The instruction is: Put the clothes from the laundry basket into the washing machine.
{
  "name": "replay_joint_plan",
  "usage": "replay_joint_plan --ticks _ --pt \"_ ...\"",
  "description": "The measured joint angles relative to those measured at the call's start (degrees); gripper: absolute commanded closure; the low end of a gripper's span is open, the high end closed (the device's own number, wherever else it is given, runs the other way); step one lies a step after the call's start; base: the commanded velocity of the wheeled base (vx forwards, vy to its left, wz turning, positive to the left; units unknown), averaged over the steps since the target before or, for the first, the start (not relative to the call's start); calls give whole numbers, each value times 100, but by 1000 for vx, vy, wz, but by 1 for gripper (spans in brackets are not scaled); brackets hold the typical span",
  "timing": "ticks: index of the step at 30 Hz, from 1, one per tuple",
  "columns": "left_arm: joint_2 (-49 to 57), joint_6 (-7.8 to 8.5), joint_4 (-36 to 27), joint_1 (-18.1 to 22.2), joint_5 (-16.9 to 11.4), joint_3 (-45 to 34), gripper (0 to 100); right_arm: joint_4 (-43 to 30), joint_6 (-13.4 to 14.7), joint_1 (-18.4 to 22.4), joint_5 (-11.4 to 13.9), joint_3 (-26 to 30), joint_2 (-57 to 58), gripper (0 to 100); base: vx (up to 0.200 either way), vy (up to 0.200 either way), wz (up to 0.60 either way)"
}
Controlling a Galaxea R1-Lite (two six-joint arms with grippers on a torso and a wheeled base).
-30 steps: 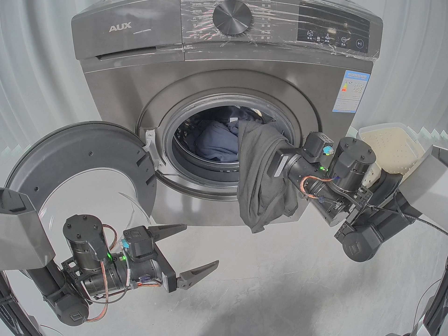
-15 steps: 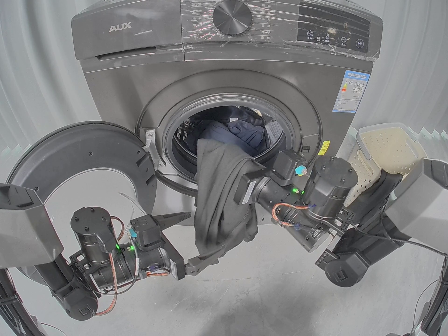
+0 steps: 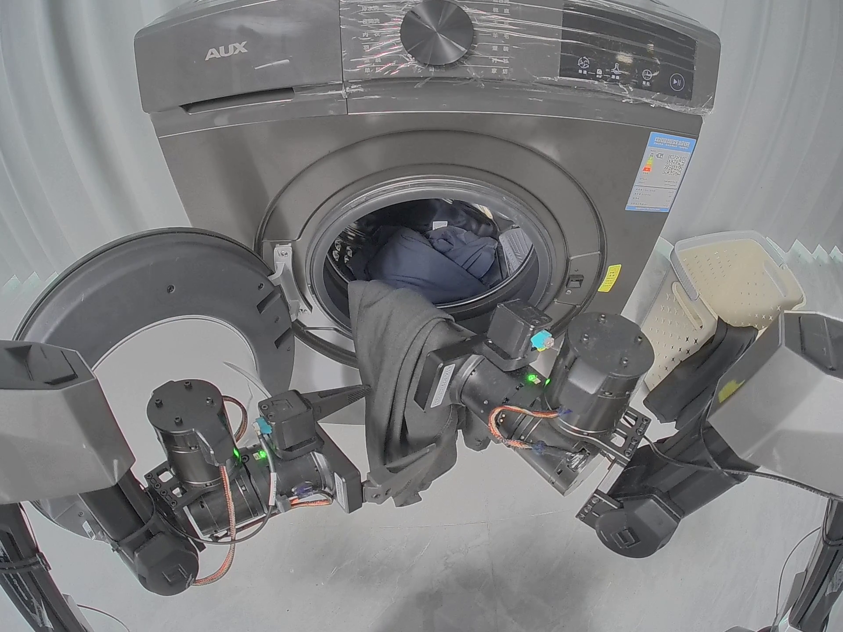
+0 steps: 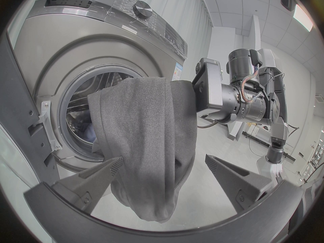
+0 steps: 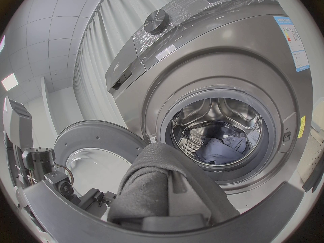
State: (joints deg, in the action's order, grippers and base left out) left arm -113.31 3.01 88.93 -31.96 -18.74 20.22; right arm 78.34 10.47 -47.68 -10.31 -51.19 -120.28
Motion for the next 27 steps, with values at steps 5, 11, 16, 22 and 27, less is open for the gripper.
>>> replay_joint_plan --ticks 5,11,16,22,27 --pt "-69 -101 -2 -11 0 205 0 -2 -2 -11 -2 0 9 100 0 0 0" --pt "-380 -124 -2 -54 5 511 0 -4 4 -44 -9 -18 22 100 0 0 0" --pt "-736 -132 -4 11 180 984 0 0 26 -69 -13 -2 49 100 0 0 0" --pt "-1113 -146 0 115 594 1744 0 7 45 -89 -24 108 151 100 0 0 0" --pt "-1378 -258 0 190 913 2164 100 11 113 -69 -44 327 317 100 0 0 0"
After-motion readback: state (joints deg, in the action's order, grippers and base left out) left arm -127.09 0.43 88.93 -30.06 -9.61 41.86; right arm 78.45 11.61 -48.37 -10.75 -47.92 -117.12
